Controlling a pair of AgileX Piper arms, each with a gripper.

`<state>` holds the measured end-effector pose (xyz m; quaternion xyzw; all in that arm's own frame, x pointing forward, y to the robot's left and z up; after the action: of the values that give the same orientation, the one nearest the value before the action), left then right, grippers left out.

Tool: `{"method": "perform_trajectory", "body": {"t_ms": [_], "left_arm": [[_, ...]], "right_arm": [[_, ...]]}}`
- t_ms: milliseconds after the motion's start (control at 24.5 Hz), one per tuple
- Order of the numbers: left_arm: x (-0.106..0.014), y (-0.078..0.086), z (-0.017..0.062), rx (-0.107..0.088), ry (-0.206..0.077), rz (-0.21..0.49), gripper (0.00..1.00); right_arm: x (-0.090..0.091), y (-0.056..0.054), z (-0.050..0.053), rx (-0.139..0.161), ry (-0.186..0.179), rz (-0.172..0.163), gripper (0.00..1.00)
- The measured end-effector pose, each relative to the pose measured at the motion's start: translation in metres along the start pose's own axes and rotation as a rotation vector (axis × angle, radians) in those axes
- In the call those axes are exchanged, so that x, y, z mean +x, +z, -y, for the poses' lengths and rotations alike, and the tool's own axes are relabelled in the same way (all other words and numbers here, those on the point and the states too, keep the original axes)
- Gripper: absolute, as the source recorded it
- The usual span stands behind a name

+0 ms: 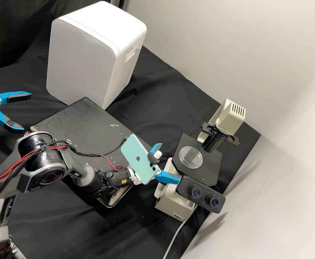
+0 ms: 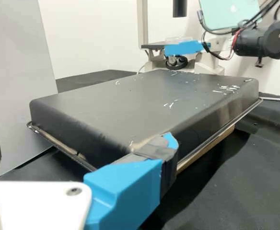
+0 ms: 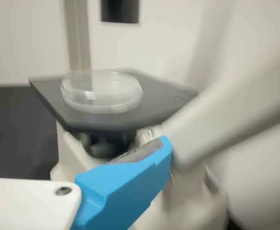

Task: Place the petri dish on the microscope

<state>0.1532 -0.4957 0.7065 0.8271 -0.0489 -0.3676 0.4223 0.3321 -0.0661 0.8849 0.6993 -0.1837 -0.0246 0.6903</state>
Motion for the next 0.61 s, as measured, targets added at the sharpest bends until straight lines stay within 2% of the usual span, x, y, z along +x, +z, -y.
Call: {"method": "perform_trajectory", "body": {"t_ms": [82,163,245,326,367,489,612], "left_arm": [[-0.001,0.0,-0.0023,0.002,0.013,0.0,1.0],[-0.004,0.001,-0.0087,0.003,0.052,-0.006,1.0],[-0.01,0.002,-0.0165,0.001,0.104,-0.02,1.0],[-0.015,0.002,-0.0227,-0.003,0.146,-0.034,1.0],[-0.017,0.002,-0.0253,-0.004,0.165,-0.043,1.0],[-0.019,0.002,-0.0306,0.001,0.208,-0.08,1.0],[-0.019,0.003,-0.0311,0.011,0.216,-0.087,1.0]], "right_arm": [[-0.011,0.001,0.0,0.002,-0.009,0.009,1.0],[-0.022,0.0,-0.001,0.006,0.001,0.004,1.0],[-0.034,-0.003,-0.002,0.031,0.062,-0.004,1.0],[-0.046,-0.007,-0.003,0.038,0.125,-0.054,1.0],[-0.051,-0.009,-0.003,0.04,0.139,-0.069,1.0],[-0.064,-0.013,-0.001,0.063,0.13,-0.089,1.0],[-0.07,-0.015,0.002,0.076,0.115,-0.096,1.0]]}}
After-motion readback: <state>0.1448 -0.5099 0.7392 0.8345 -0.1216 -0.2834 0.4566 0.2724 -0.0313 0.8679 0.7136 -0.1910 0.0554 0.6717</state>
